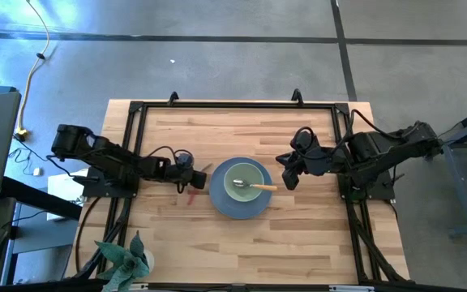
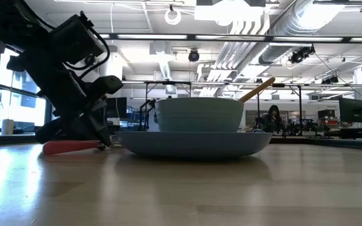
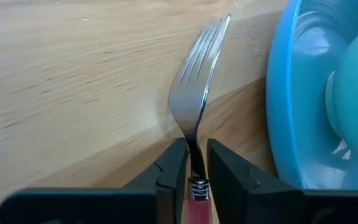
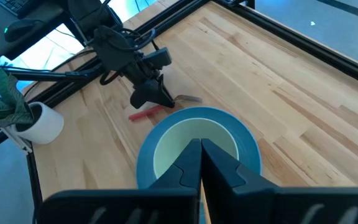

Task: Set table place
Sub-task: Move the red fork to the left of the blue plate

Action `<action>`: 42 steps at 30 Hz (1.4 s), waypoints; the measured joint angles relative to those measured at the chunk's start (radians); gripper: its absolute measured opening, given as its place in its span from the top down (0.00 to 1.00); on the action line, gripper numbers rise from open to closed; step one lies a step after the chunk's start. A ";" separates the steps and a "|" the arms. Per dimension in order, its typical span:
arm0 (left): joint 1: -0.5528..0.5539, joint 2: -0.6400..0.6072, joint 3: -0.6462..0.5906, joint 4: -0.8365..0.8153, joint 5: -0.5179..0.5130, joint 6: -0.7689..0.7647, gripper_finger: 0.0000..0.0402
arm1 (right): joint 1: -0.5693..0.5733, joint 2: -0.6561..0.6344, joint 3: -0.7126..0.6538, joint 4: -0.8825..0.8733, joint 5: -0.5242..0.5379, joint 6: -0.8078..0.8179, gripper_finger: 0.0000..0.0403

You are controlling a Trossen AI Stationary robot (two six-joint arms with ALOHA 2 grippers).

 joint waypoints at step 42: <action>0.000 -0.151 0.003 -0.052 -0.012 0.066 0.86 | 0.000 0.000 0.000 0.000 -0.035 -0.008 1.00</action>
